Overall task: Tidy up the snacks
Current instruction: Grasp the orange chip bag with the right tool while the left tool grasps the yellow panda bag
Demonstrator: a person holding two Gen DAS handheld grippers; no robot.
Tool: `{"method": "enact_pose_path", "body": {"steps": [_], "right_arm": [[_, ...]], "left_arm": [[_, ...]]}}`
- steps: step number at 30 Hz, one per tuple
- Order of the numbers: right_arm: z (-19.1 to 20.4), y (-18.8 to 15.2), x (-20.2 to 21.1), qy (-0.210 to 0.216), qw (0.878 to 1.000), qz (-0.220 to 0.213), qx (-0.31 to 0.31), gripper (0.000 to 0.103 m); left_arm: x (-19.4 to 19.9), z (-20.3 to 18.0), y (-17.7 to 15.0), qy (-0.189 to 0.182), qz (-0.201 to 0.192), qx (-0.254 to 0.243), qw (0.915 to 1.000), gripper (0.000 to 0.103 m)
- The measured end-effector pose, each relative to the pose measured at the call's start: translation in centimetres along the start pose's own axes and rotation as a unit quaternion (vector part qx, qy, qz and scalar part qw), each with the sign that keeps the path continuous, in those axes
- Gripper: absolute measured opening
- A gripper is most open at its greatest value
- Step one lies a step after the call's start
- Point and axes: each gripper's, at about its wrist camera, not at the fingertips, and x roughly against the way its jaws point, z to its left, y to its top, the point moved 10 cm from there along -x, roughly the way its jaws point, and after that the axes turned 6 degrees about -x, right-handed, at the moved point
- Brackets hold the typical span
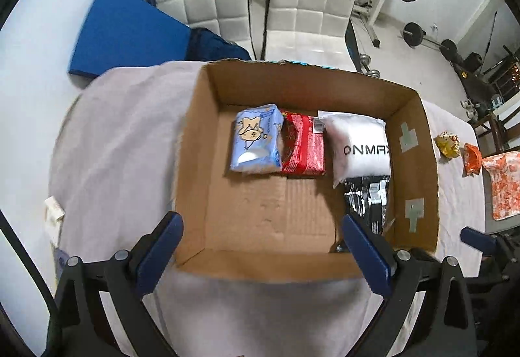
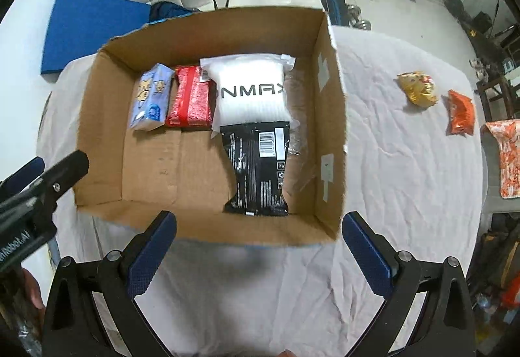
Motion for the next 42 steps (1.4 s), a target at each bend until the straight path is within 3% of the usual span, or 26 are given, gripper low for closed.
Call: {"method": "enact_pose_path", "body": {"steps": [15, 25, 29, 31, 36, 42], "right_arm": [[-0.9, -3.9, 8.4, 0.025, 0.997, -0.069, 0.017, 0.103], [-1.6, -3.8, 10.0, 0.051, 0.996, -0.076, 0.018, 0.103], [-3.6, -2.8, 10.1, 0.063, 0.995, -0.072, 0.005, 0.103], [-5.8, -2.0, 10.1, 0.064, 0.995, -0.072, -0.011, 0.103], [-15.5, 1.7, 9.9, 0.030, 0.994, -0.080, -0.065, 0.103], [-29.9, 7.3, 6.3, -0.036, 0.988, -0.071, -0.132, 0.103]], "left_arm": [[7.9, -2.3, -3.0, -0.001, -0.042, -0.009, 0.9991, 0.100], [9.9, -3.1, -2.9, -0.003, -0.048, -0.002, 0.9988, 0.100], [10.3, -4.7, -1.8, -0.010, -0.055, -0.004, 0.9985, 0.100], [10.2, -6.4, -0.8, -0.021, -0.059, -0.010, 0.9980, 0.100], [9.2, -13.6, 3.2, -0.057, -0.067, -0.038, 0.9954, 0.100], [4.0, -24.7, 7.9, -0.117, -0.023, -0.063, 0.9909, 0.100]]}}
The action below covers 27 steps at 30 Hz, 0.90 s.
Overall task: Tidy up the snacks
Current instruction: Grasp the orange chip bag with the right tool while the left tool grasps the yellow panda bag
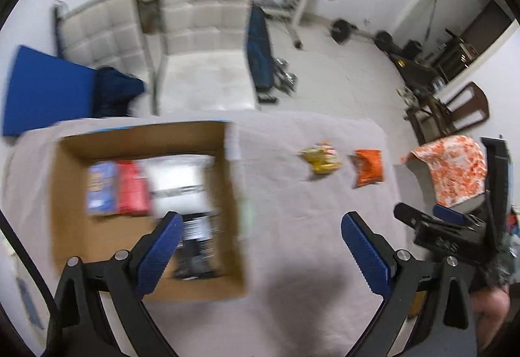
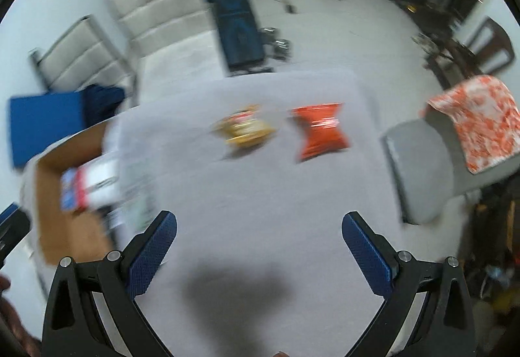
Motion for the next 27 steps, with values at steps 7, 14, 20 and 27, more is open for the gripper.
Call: {"method": "enact_pose_path", "body": {"steps": [7, 14, 20, 27], "right_arm": [[-7.8, 5.7, -9.7, -0.002, 0.997, 0.068, -0.043, 0.103], [-10.6, 7.8, -16.8, 0.010, 0.991, 0.119, -0.064, 0.091], [-11.1, 8.4, -19.3, 0.027, 0.988, 0.139, -0.067, 0.083], [-10.3, 9.2, -21.9, 0.040, 0.985, 0.158, -0.063, 0.076]], "left_arm": [[-12.4, -8.1, 4.9, -0.064, 0.098, 0.007, 0.9931, 0.100], [-23.2, -12.7, 6.8, -0.067, 0.189, 0.003, 0.9798, 0.093], [-28.4, -13.0, 6.5, -0.045, 0.230, 0.006, 0.9721, 0.073], [-31.3, -12.2, 5.6, -0.027, 0.255, 0.014, 0.9665, 0.052]]}}
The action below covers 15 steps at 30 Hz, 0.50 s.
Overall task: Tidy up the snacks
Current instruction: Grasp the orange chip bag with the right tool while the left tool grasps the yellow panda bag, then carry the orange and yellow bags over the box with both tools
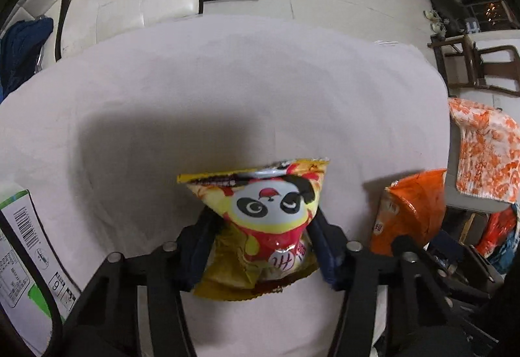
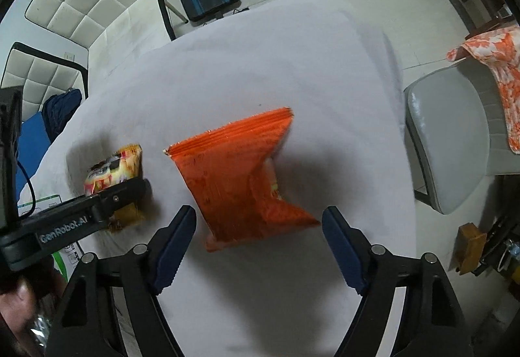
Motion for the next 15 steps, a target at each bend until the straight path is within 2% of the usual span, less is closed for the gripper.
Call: {"method": "enact_pose_path", "body": {"steps": [3, 4, 8, 15], "right_arm": [[0.5, 0.0, -1.2, 0.003, 1.000, 0.018, 0.000, 0.055], [0.7, 0.0, -1.5, 0.005, 1.000, 0.022, -0.001, 0.053], [1.1, -0.6, -2.0, -0.001, 1.000, 0.027, 0.006, 0.048], [1.7, -2.4, -2.9, -0.023, 0.999, 0.034, 0.021, 0.047]], "left_arm": [[0.4, -0.2, -0.1, 0.007, -0.013, -0.012, 0.9998, 0.049], [0.4, -0.2, -0.3, 0.011, -0.015, -0.016, 0.9997, 0.049], [0.5, -0.3, -1.4, 0.019, -0.023, -0.027, 0.9992, 0.049], [0.0, -0.3, -3.2, 0.040, -0.029, -0.058, 0.9971, 0.050]]}}
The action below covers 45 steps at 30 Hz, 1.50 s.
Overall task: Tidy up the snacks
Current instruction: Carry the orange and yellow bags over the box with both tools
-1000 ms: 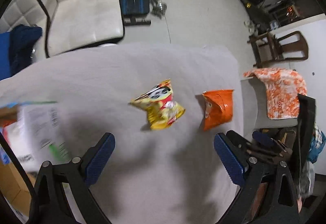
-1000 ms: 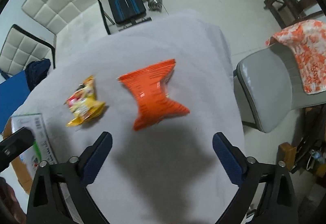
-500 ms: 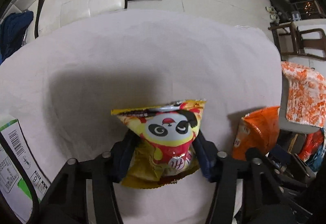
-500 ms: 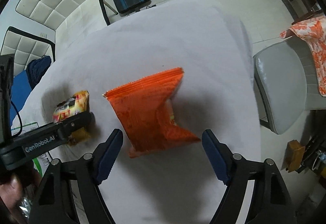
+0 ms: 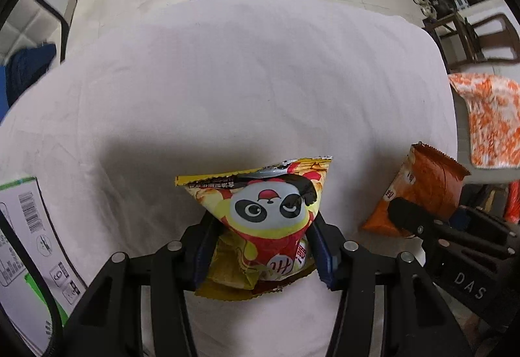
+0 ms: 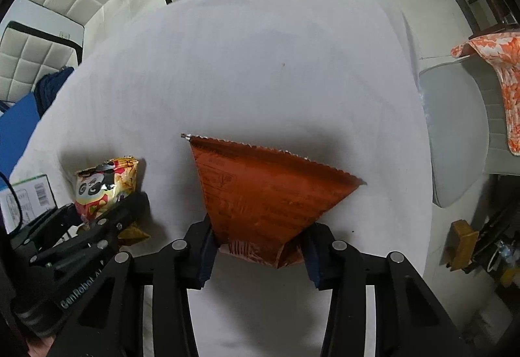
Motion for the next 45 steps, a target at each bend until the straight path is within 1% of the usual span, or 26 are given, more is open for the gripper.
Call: {"method": "enact_pose_path", "body": {"steps": [4, 8, 11, 14, 18, 22, 25, 32, 35, 38, 42, 43, 45], "right_arm": [[0.7, 0.0, -0.3, -0.008, 1.000, 0.005, -0.005, 0.047], [1.0, 0.4, -0.5, -0.017, 1.000, 0.010, -0.006, 0.047], [1.6, 0.6, -0.5, -0.023, 1.000, 0.006, -0.006, 0.047], [1.9, 0.0, 0.0, -0.025, 1.000, -0.002, -0.005, 0.044], [2.6, -1.5, 1.0, -0.026, 1.000, -0.014, 0.008, 0.043], [3.7, -3.5, 2.3, -0.022, 0.999, -0.029, 0.025, 0.043], [4.9, -5.3, 3.7, -0.012, 0.998, -0.041, 0.036, 0.043], [6.9, -8.8, 7.8, 0.014, 0.996, -0.071, 0.049, 0.043], [8.1, -10.8, 10.1, 0.022, 0.994, -0.088, 0.060, 0.043], [9.9, -12.8, 12.1, 0.029, 0.991, -0.104, 0.074, 0.043], [13.0, -15.5, 14.5, 0.037, 0.987, -0.122, 0.096, 0.043], [12.5, -16.7, 15.3, 0.039, 0.986, -0.126, 0.101, 0.043], [13.9, -18.4, 16.1, 0.044, 0.984, -0.131, 0.111, 0.043]], "left_arm": [[-0.4, -0.5, -0.2, 0.019, 0.000, -0.011, 0.9998, 0.050], [-0.6, -1.1, -0.2, 0.024, -0.001, -0.015, 0.9996, 0.050], [-0.7, -1.2, -0.3, 0.030, -0.008, -0.016, 0.9994, 0.048], [-0.4, -1.3, -0.8, 0.022, -0.015, -0.005, 0.9996, 0.047], [1.5, -1.2, -1.6, 0.019, -0.035, -0.003, 0.9992, 0.047], [3.9, -1.0, -2.6, 0.022, -0.063, -0.010, 0.9977, 0.047], [6.4, -1.2, -3.7, 0.026, -0.091, -0.015, 0.9954, 0.047], [11.1, -0.9, -6.0, 0.015, -0.143, -0.020, 0.9894, 0.047], [13.4, -0.2, -6.8, 0.010, -0.162, -0.023, 0.9866, 0.047], [15.7, 0.5, -8.3, 0.015, -0.183, -0.025, 0.9826, 0.047], [18.5, 2.7, -10.7, 0.016, -0.204, -0.016, 0.9787, 0.047], [19.0, 3.2, -11.3, 0.016, -0.207, -0.014, 0.9781, 0.047], [20.1, 4.4, -12.6, 0.020, -0.215, -0.009, 0.9764, 0.047]]}}
